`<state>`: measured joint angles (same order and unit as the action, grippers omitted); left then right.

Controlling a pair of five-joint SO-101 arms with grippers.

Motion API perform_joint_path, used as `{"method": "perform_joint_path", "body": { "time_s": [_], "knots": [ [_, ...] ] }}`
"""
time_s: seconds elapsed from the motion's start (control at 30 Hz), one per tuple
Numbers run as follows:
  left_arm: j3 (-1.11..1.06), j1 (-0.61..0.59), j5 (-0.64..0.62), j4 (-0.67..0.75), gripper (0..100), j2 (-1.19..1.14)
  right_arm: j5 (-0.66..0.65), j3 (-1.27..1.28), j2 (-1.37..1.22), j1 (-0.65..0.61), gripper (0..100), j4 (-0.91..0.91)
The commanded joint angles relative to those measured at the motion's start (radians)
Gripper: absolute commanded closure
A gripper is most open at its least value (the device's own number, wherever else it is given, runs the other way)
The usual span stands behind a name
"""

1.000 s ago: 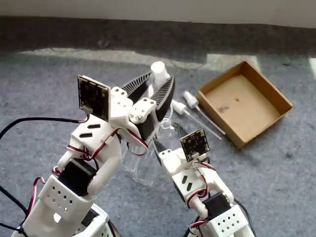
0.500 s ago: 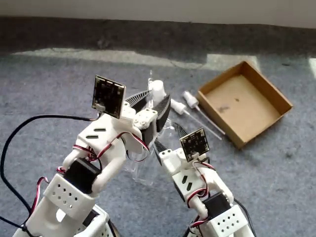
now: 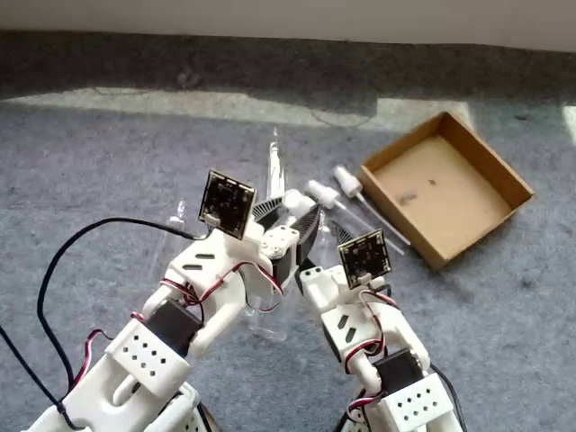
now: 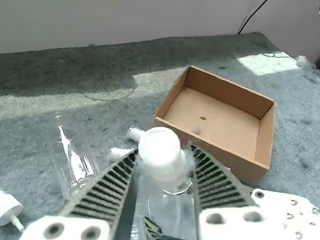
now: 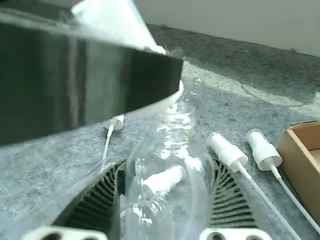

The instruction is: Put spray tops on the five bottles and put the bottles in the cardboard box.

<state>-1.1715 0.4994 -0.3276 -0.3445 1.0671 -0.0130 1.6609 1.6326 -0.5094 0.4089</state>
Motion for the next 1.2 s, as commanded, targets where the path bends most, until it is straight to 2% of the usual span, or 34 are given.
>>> {"method": "perform_joint_path", "body": {
  "time_s": [0.0,0.1,0.27,0.43,0.53,0.83,0.97,1.17],
  "knots": [
    [-0.005,-0.008,0.0,0.063,100,0.012,-0.064,-0.016,0.018,0.019,90.7,-0.028],
    [-0.005,-0.005,0.015,0.063,100,0.012,-0.187,-0.013,0.018,0.019,90.7,-0.028],
    [-0.002,0.028,0.069,0.048,100,0.013,-0.201,-0.013,0.018,0.019,90.5,-0.028],
    [0.071,0.05,0.069,-0.124,100,0.012,-0.292,-0.012,0.018,0.019,90.4,-0.028],
    [0.084,0.05,0.069,-0.192,100,0.012,-0.29,-0.012,0.018,0.019,90.4,-0.028],
    [0.091,0.048,0.069,-0.19,100,0.01,-0.299,-0.012,0.018,0.019,90.4,-0.03],
    [0.12,0.048,0.103,-0.196,100,0.01,-0.397,-0.012,0.018,0.019,90.4,-0.031],
    [0.153,0.05,0.103,-0.196,100,0.008,-0.408,-0.01,0.018,0.019,90.4,-0.03]
  ]
}}
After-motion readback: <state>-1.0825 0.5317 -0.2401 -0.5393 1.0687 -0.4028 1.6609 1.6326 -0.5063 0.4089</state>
